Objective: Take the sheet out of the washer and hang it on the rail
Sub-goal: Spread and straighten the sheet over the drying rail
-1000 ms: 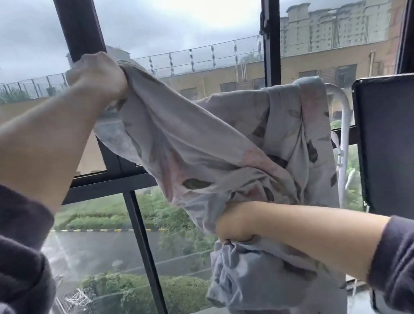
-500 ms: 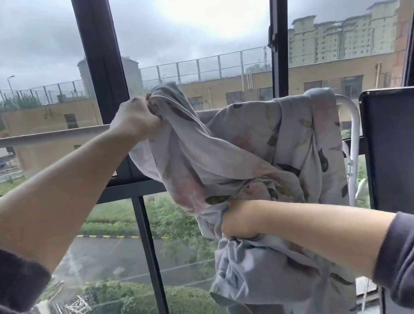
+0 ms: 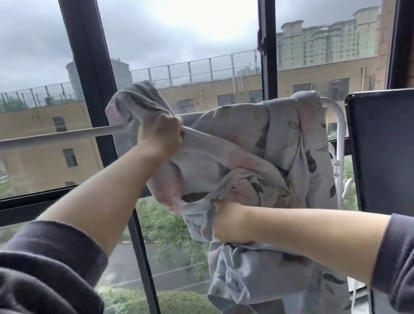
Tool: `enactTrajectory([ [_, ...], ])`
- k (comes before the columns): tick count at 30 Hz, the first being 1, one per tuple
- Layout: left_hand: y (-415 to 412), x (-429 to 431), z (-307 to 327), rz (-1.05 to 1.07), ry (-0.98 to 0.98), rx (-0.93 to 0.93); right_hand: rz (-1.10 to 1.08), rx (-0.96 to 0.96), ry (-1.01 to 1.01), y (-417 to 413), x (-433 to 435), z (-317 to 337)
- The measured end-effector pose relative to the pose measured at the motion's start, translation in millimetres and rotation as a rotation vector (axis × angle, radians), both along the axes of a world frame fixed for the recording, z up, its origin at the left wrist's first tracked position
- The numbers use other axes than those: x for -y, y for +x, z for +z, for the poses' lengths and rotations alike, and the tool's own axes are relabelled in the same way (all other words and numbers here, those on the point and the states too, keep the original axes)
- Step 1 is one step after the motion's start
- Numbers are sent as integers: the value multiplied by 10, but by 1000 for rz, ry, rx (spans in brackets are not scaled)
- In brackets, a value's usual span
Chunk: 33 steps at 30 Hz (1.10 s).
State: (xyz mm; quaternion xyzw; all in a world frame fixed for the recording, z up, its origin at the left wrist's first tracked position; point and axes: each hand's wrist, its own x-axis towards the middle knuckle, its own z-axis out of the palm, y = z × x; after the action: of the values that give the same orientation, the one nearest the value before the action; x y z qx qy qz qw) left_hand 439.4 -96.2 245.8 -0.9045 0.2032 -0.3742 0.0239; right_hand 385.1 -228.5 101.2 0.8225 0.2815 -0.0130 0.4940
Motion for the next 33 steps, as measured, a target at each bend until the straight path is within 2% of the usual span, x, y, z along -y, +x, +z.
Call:
enactTrajectory([
  [4,57,-252,529,-38,-742,34,43,73,63,-25,65,-112],
  [5,108,-317,627,-41,-903,28,-41,79,53,9,140,-214],
  [7,200,-413,725,-81,-1168,-49,-34,92,246,67,301,-409],
  [8,225,-443,730,-109,-1262,-94,43,169,327,75,353,-451],
  [9,241,-458,713,-127,-1321,-135,121,266,294,48,329,-369],
  [10,248,-455,686,-138,-1353,-166,307,362,239,91,332,-357],
  [12,251,-447,646,-142,-1377,-204,632,441,306,86,318,-111],
  [14,273,-450,666,-166,-1397,-215,625,555,524,143,299,118],
  [15,274,-447,678,-181,-1408,-223,513,585,589,153,321,196],
  [17,309,-448,706,-195,-1417,-232,383,699,596,122,344,309],
  [18,321,-446,715,-196,-1424,-235,343,713,698,117,348,354],
  [20,347,-441,736,-206,-1454,-244,177,597,1185,83,309,458],
  [22,371,-422,766,-226,-1483,-245,-135,269,1671,147,237,517],
  [23,368,-418,779,-245,-1504,-251,-285,75,1813,183,175,546],
  [24,384,-419,787,-268,-1522,-250,-344,-57,1862,239,123,563],
  [26,404,-432,784,-307,-1519,-262,-291,-58,1908,332,20,615],
  [30,452,-517,794,-375,-1584,-346,-72,-101,2248,454,-150,921],
  [33,423,-545,864,-426,-1616,-452,-8,-200,2267,547,-188,1150],
])
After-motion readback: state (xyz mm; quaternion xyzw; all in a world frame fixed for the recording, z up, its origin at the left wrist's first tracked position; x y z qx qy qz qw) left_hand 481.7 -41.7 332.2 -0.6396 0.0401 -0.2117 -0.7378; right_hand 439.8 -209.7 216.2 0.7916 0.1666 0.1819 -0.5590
